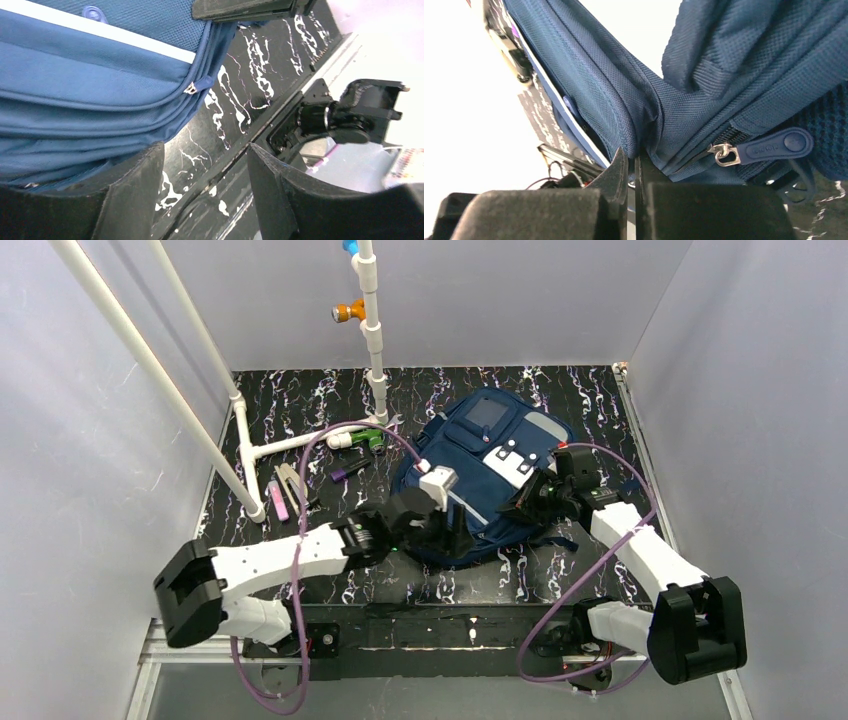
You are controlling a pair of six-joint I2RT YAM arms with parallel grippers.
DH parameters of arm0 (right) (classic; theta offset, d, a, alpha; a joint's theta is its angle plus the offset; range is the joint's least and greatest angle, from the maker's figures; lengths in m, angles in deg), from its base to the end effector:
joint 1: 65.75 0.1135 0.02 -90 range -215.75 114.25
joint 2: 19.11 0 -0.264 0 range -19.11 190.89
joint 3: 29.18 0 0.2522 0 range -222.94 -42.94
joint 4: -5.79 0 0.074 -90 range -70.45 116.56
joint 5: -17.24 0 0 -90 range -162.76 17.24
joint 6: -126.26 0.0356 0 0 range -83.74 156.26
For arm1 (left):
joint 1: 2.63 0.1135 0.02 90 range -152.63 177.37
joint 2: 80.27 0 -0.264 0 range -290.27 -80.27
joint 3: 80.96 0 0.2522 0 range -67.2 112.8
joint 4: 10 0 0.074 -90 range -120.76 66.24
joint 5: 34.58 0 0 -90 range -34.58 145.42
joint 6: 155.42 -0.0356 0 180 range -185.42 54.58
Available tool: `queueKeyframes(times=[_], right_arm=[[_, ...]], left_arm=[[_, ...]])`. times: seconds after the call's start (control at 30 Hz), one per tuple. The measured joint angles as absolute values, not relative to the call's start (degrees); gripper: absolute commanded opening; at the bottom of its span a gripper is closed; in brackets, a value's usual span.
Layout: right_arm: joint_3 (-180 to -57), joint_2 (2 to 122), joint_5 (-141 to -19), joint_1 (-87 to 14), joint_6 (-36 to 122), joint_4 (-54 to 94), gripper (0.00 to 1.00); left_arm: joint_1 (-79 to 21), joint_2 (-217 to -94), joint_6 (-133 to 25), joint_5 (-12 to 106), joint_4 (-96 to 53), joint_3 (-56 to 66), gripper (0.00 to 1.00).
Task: Pack the student bag
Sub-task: Unzip the student bag at the center of the board.
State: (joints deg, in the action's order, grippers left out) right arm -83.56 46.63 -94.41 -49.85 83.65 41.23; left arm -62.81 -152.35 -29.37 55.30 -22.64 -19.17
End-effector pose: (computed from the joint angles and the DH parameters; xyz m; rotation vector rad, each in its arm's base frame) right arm 0.2196 0.0762 0.2264 0.5023 2.4879 0.9377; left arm 0.1431 -0.2498 0.2769 0.4489 2.0929 -1.0576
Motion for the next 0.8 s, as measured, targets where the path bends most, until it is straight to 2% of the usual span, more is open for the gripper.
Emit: queueKeyframes(times=[0.13, 0.37, 0.47, 0.7, 0.8], right_arm=[[-83.65, 44.81, -93.84, -49.56, 92.62, 42.23, 0.01], [-83.49, 39.35, -92.40, -49.30, 101.23, 42.41, 0.01], [-83.23, 39.46, -92.05, -49.21, 103.28, 42.36, 0.01], [-83.19, 39.46, -90.65, -49.24, 104.92, 42.19, 0.01], [-83.19, 39.44, -89.97, -49.24, 104.99, 42.45, 0.01]], left_arm=[[-68.62, -160.06, -26.81, 63.85, -22.44, -14.73, 0.54], [-72.65, -167.54, -22.09, 77.97, -22.99, -9.24, 0.40], [-72.84, -168.89, -19.69, 80.90, -24.56, -7.82, 0.38], [-73.32, -172.98, -15.93, 83.98, -28.23, -3.89, 0.27], [-73.35, -173.83, -14.49, 84.70, -28.80, -3.41, 0.15]])
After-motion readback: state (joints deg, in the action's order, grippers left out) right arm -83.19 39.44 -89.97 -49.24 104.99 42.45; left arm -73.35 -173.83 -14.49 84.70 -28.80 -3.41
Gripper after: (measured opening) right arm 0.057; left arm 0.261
